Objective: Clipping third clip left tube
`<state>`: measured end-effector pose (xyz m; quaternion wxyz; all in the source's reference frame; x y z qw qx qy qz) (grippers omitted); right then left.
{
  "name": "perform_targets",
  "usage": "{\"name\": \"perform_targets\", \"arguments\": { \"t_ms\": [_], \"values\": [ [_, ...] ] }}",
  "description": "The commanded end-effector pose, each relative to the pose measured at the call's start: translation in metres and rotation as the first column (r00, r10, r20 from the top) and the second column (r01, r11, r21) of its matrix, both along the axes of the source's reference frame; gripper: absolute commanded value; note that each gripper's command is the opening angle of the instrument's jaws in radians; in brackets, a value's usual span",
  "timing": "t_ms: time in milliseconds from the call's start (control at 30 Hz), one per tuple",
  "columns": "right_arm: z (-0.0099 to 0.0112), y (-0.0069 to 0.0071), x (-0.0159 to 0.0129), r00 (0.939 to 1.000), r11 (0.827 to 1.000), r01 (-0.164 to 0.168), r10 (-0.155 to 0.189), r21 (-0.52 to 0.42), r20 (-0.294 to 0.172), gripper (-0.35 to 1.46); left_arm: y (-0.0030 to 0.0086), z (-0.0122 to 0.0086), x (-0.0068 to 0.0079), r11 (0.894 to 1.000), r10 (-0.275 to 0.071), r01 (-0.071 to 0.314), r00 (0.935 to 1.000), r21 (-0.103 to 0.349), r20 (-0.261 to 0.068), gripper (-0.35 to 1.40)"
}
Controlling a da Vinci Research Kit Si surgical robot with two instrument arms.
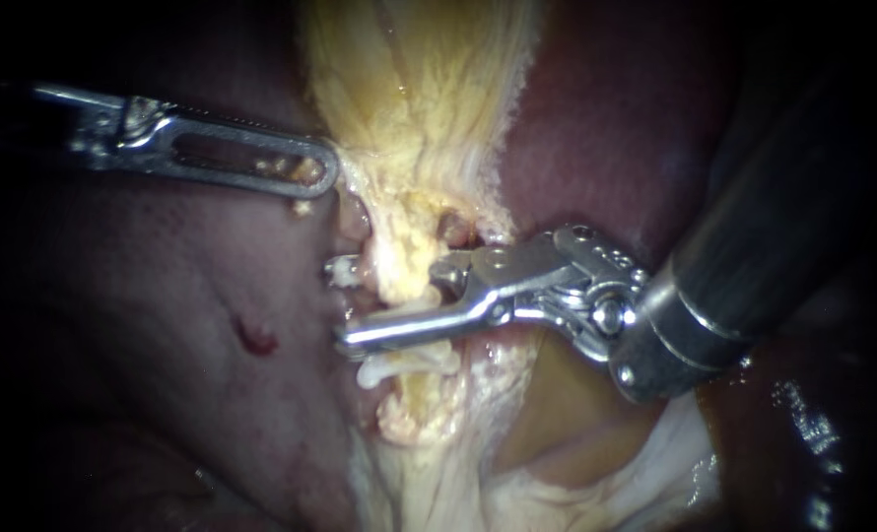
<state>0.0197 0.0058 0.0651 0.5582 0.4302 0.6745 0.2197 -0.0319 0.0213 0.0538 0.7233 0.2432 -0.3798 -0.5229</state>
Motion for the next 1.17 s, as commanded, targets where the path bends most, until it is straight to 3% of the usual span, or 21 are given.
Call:
{"name": "perform_targets", "arguments": {
  "t_ms": [33, 133, 233, 300, 400, 467, 533, 700, 800, 1167],
  "values": [
    [0.0000, 0.0000, 0.0000, 1.0000, 1.000, -0.003, 0.003, 0.001, 0.003, 0.38, 0.0000, 0.0000, 0.0000, 1.000, 0.000, 0.000, 1.0000, -0.001, 0.000, -0.35],
    [0.0000, -0.0001, -0.0002, 1.0000, 1.000, -0.007, 0.007, 0.002, 0.007, 0.28, -0.0001, 0.0000, -0.0001, 1.000, -0.001, 0.001, 1.0000, -0.001, -0.001, -0.35],
    [0.0000, -0.0002, -0.0005, 1.0000, 1.000, 0.003, -0.003, 0.000, 0.002, 0.02, -0.0001, 0.0001, -0.0001, 1.000, -0.001, 0.001, 1.0000, -0.001, -0.001, -0.35],
    [0.0000, -0.0001, -0.0007, 0.9995, 1.000, 0.028, -0.028, -0.007, -0.015, -0.20, -0.0001, 0.0001, -0.0001, 1.000, -0.003, 0.003, 1.0000, -0.003, 0.001, -0.35],
    [0.0001, 0.0000, -0.0008, 0.9958, 0.997, 0.076, -0.077, -0.025, -0.049, -0.35, -0.0002, 0.0002, -0.0001, 1.000, -0.003, 0.003, 1.0000, -0.003, 0.001, -0.35],
    [0.0001, 0.0001, -0.0008, 0.9922, 0.993, 0.107, -0.109, -0.042, -0.061, -0.35, -0.0002, 0.0002, -0.0002, 1.000, -0.003, 0.003, 1.0000, -0.004, 0.001, -0.35],
    [0.0001, 0.0001, -0.0008, 0.9918, 0.992, 0.116, -0.119, -0.056, -0.048, -0.35, -0.0002, 0.0002, -0.0002, 1.000, -0.003, 0.003, 1.0000, -0.004, 0.001, -0.35],
    [0.0002, 0.0002, -0.0008, 0.9942, 0.993, 0.102, -0.104, -0.057, -0.027, -0.35, -0.0002, 0.0003, -0.0002, 1.000, -0.003, 0.003, 1.0000, -0.004, 0.001, -0.35],
    [0.0002, 0.0004, -0.0006, 0.9938, 0.991, 0.110, -0.111, -0.076, -0.008, -0.35, -0.0002, 0.0003, -0.0002, 1.000, -0.003, 0.003, 1.0000, -0.004, 0.001, -0.35],
    [0.0004, 0.0005, -0.0006, 0.9945, 0.992, 0.104, -0.104, -0.077, 0.001, -0.35, -0.0002, 0.0003, -0.0002, 1.000, -0.001, 0.001, 1.0000, -0.003, -0.001, -0.35]
  ]
}}
